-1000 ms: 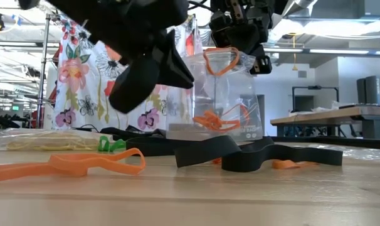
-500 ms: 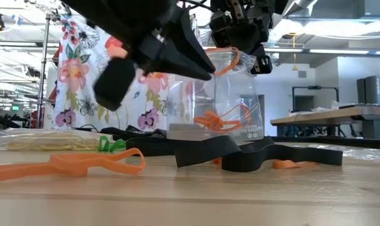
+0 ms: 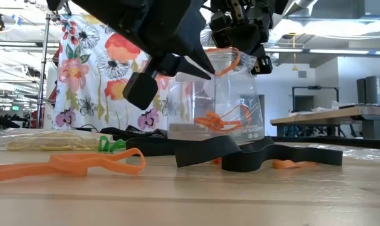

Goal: Sort rubber bands
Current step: Put the orange rubber band into the transparent zip bag

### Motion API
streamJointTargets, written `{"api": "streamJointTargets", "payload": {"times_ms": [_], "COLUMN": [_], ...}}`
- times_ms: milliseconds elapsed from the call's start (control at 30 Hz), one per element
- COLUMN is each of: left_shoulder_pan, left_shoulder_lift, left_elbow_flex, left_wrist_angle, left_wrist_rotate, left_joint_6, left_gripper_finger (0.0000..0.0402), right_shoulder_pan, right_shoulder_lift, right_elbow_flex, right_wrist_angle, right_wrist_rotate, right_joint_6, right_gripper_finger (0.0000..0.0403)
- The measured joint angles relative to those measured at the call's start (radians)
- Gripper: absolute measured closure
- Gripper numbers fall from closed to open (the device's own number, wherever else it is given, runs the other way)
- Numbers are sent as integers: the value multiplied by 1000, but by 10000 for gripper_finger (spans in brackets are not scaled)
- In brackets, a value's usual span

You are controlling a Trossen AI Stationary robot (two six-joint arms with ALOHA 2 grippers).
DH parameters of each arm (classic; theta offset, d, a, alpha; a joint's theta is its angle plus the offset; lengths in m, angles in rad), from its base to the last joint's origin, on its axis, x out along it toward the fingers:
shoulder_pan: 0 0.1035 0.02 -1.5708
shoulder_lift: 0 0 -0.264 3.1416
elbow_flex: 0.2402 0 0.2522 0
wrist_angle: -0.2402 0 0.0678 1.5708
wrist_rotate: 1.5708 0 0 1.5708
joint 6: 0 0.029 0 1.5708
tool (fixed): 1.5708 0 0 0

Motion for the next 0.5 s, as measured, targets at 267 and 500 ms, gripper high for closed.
{"api": "streamJointTargets", "payload": {"times_ms": [267,500], "left_shoulder_pan": [2,22], "left_shoulder_lift": [0,0], "left_elbow_flex": [0,0], "left_wrist_angle": [96,125], "left_wrist_rotate": [3,8], "left_joint_6": [155,192], "left_gripper_finger": [364,364], "right_shoulder_pan": [0,0], "right_shoulder_lift": [0,0], "right_elbow_flex": [0,0], "right_wrist_angle": [0,0], "right_wrist_rotate": [0,0], "right_joint_6": [-3,-3], "right_gripper_finger": [397,397]}}
